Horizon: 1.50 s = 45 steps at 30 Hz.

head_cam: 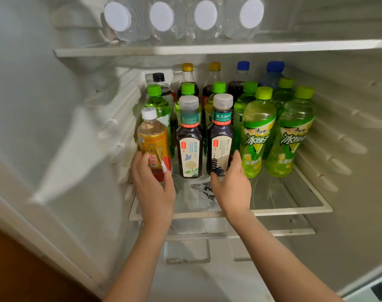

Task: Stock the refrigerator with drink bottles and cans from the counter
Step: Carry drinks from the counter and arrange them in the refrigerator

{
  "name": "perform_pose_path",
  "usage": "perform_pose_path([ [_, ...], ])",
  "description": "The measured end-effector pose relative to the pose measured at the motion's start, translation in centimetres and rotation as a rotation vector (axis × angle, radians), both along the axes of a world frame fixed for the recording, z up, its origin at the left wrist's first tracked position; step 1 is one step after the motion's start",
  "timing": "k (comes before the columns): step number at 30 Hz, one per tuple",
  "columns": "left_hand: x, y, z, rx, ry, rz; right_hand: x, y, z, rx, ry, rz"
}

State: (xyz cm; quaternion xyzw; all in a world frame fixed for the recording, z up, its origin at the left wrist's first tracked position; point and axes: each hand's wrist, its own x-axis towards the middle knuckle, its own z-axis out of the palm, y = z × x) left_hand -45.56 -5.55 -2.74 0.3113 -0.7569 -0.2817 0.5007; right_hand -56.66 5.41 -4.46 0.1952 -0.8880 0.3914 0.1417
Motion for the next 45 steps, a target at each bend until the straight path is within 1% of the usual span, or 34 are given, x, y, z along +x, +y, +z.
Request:
perform_pose_path([
  [2,-0.6,-0.4,0.1,0.066,-0.062,-0.020,-0.2,0.0,0.0,0.029,-0.015,-0.014],
  [3,-0.9,-0.6,0.0,0.068,-0.076,-0.019,-0.3,0.0,0.0,0.040,-0.015,-0.019],
  [8,-1.6,-0.7,0.1,0.018,-0.092,0.056,-1.0,-0.4,0.4,0.125,-0.013,-0.038],
  [13,-2.2,-0.7,0.0,-0.040,-0.227,0.168,-1.3,-0.5,0.5,0.182,-0.020,-0.068],
  [16,-2.3,-0.5,0.0,-0.051,-0.260,0.191,-1.2,-0.5,0.5,0.182,-0.022,-0.075],
  [25,-2.2,-0.5,0.0,-0.069,-0.270,0.197,-1.3,-0.4,0.4,0.164,-0.043,-0.069],
  [30,-1.9,-0.2,-0.2,-0.142,-0.218,0.192,-1.0,-0.4,0.4,0.147,-0.010,-0.064],
  [33,-2.0,-0.2,-0.3,-0.179,-0.180,0.190,-1.2,-0.6,0.7,0.141,-0.029,-0.080],
  [36,-2.0,-0.2,-0.4,-0.244,-0.182,0.191,-1.2,-0.9,0.9,0.159,-0.021,-0.108],
  [40,-2.0,-0.2,-0.6,-0.240,-0.177,0.180,-1.0,-1.2,0.8,0.166,-0.013,-0.131],
  [45,-1.9,-0.2,-0.8,-0.286,-0.203,0.175,-1.0,-1.1,0.6,0.156,-0.006,-0.128],
])
